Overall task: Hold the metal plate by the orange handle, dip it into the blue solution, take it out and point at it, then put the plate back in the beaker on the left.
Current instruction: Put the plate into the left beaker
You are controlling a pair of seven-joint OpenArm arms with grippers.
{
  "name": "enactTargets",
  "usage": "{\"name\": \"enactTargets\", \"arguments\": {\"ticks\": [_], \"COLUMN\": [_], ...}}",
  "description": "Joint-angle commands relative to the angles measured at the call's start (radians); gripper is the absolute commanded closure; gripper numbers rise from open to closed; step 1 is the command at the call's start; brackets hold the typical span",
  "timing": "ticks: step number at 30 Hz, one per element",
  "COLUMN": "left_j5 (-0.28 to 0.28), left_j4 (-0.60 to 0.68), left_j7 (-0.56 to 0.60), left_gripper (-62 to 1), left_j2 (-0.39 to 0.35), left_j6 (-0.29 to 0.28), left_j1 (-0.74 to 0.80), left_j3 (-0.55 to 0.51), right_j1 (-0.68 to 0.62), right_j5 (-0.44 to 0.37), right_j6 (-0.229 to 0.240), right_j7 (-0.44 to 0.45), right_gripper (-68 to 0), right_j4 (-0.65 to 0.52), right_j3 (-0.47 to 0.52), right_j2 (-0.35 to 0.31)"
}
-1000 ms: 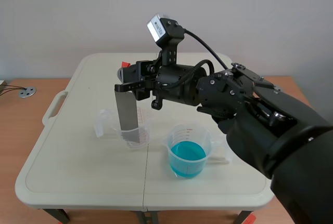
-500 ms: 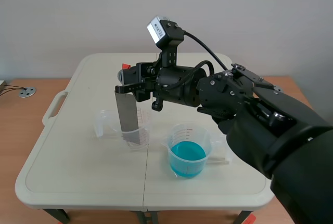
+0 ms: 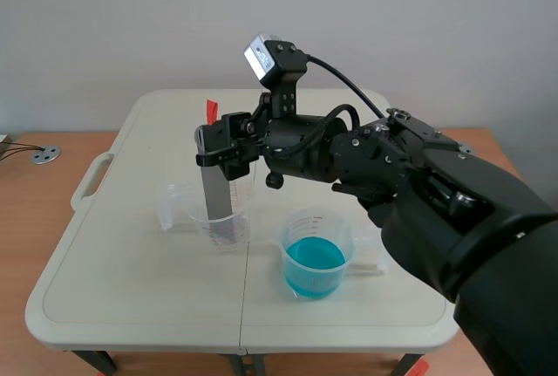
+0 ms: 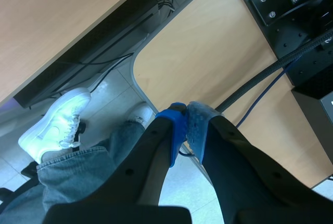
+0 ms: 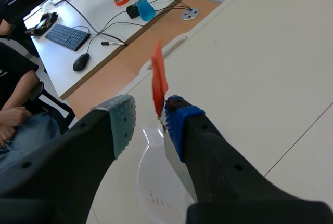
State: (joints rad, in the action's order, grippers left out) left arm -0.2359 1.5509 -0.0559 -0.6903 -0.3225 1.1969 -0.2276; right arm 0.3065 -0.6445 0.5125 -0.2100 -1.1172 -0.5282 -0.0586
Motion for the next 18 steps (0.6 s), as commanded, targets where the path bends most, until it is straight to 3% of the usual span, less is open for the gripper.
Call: {"name": "enactTargets", "arguments": {"ticks": [1, 4, 5, 18], "left_j5": [-0.006, -0.006, -0.006, -0.007], "left_j4": [0.005, 0.005, 0.005, 0.005], "left_j7": [0.003, 0.004, 0.007, 0.007], "left_gripper": [-20.8, -54.1, -62.3, -62.3], "left_j2": [-0.003, -0.003, -0.003, -0.003], "left_j6": [-0.005, -0.005, -0.005, -0.004], "left_j1": [0.003, 0.003, 0.002, -0.003], "left_j3": [0.003, 0.003, 0.003, 0.003], "right_j1": [0.026, 0.028, 0.028, 0.028], "right_j5": [-0.013, -0.013, -0.013, -0.011], "right_j6": [0.003, 0.003, 0.003, 0.003], "right_j7": [0.018, 0.018, 0.018, 0.014], "right_gripper": [-24.3, -31.8, -34.2, -66.4], "right_j4": [-0.006, -0.006, -0.006, -0.008], "right_j3": [0.021, 0.04, 0.047, 0.105], "right_j2": [-0.002, -0.002, -0.003, -0.005]}}
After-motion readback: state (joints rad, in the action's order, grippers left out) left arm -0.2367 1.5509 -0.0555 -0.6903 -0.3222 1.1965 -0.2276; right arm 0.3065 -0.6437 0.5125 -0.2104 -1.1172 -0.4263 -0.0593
